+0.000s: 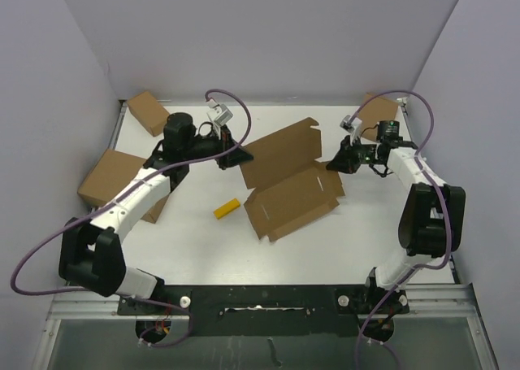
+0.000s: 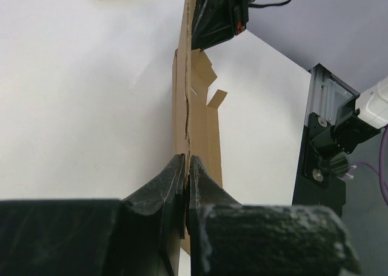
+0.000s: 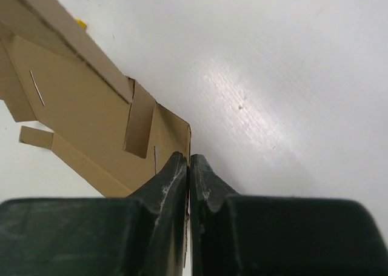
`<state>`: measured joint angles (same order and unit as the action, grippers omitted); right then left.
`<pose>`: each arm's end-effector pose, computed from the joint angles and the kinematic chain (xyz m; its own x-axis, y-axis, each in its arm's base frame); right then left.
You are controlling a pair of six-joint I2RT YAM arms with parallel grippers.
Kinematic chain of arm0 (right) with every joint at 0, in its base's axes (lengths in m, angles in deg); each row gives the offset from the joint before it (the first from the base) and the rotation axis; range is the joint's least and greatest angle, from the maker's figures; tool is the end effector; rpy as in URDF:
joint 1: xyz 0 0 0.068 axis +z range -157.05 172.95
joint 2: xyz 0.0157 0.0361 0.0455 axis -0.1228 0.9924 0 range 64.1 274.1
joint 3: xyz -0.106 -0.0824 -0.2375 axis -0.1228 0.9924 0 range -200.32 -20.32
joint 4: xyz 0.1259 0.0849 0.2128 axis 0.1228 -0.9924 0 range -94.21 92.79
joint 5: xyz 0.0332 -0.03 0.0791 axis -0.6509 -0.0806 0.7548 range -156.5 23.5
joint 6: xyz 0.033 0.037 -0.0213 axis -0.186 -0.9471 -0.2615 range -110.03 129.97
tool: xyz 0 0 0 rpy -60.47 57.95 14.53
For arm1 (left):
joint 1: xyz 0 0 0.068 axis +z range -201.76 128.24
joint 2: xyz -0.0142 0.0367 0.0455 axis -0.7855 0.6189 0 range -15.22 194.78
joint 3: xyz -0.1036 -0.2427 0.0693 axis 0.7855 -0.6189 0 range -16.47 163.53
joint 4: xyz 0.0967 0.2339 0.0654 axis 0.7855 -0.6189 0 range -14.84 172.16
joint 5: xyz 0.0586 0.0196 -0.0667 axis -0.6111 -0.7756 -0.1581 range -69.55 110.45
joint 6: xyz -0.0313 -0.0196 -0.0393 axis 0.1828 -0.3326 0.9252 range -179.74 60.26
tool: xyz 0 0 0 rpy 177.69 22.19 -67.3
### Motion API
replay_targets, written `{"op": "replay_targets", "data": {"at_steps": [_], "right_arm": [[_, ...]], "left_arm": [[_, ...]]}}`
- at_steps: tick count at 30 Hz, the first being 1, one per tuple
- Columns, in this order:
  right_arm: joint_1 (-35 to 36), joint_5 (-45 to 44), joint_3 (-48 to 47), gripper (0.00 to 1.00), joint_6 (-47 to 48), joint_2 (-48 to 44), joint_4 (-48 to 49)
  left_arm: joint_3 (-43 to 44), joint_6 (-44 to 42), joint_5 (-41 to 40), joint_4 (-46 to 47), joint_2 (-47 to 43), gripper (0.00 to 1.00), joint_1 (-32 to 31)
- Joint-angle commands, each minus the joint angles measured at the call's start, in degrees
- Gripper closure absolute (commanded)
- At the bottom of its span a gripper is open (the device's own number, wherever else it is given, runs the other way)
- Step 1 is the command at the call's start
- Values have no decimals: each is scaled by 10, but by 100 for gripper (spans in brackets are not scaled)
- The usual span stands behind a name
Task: Fold the paper box
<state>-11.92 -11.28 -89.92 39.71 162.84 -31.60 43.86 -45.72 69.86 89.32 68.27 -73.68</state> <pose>0.3465 0.0000 0.2232 -0.6175 -0.2314 -0.7518 -0.7171 0.5582 0.4173 0.2982 -0.1491 0.3079 -0.4709 0.0195 -0.8819 0.8307 0.3463 -0.4359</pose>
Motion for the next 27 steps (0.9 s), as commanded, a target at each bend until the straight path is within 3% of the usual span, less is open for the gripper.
{"op": "replay_targets", "data": {"at_steps": [1,7,12,20,27], "right_arm": [[11,30,59,100,-112,-97,230],[38,-1,206,100,-191,-126,528],[40,-18,278,100,-225,-120,694],[35,22,367,100,-246,-110,842],[22,64,396,100,-243,-130,850]], "left_arm": [[74,-80,-23,-72,-82,100,-21],[64,-108,-39,-99,-88,100,-37],[32,-79,-29,-69,-87,100,-41],[-9,-55,-30,-46,-96,100,-57],[-47,-36,-44,-24,-119,100,-64]]}}
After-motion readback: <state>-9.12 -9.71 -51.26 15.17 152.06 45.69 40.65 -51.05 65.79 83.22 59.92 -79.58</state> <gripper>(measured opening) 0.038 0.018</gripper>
